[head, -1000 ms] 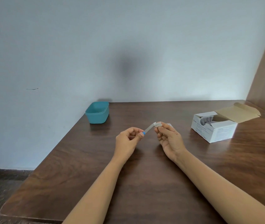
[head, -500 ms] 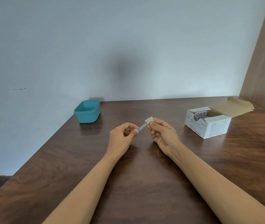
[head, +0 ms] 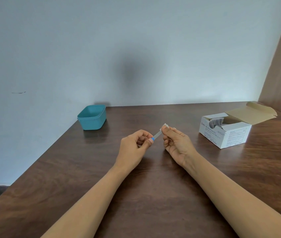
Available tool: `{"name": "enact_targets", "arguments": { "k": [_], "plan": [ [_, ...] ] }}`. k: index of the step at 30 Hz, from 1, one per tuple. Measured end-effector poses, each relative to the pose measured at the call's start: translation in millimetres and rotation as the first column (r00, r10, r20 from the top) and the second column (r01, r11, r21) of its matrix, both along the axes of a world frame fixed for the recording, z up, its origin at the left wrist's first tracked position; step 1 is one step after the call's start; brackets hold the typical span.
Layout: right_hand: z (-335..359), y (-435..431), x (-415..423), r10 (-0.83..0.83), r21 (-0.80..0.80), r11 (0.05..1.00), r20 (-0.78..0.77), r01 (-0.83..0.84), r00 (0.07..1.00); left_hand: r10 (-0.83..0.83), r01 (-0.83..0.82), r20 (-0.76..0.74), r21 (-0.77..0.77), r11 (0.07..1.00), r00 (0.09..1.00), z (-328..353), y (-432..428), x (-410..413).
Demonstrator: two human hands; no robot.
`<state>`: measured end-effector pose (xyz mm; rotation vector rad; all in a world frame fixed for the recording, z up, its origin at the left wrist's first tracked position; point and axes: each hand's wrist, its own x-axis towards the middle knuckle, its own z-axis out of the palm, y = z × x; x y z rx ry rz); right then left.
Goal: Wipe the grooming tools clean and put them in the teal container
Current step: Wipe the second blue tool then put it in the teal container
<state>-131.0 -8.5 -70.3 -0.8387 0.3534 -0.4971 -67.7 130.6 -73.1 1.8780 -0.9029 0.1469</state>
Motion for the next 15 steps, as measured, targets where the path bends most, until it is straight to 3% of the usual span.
{"name": "enact_targets", "arguments": {
  "k": [6,15],
  "plan": [
    [-0.6,-1.5,2.2,-0.008,-0.087,0.996,-0.007,0.008,1.000,-0.018,0.017,0.012,0.019,1.000,1.000,-0.2,0.2,0.6],
    [1.4,-0.9,1.5,-0.005,-0.062,0.998,0.016,0.006,1.000,-0.030,0.029,0.018,0.029,0.999,0.999,1.0,0.1,-0.2]
  ]
}}
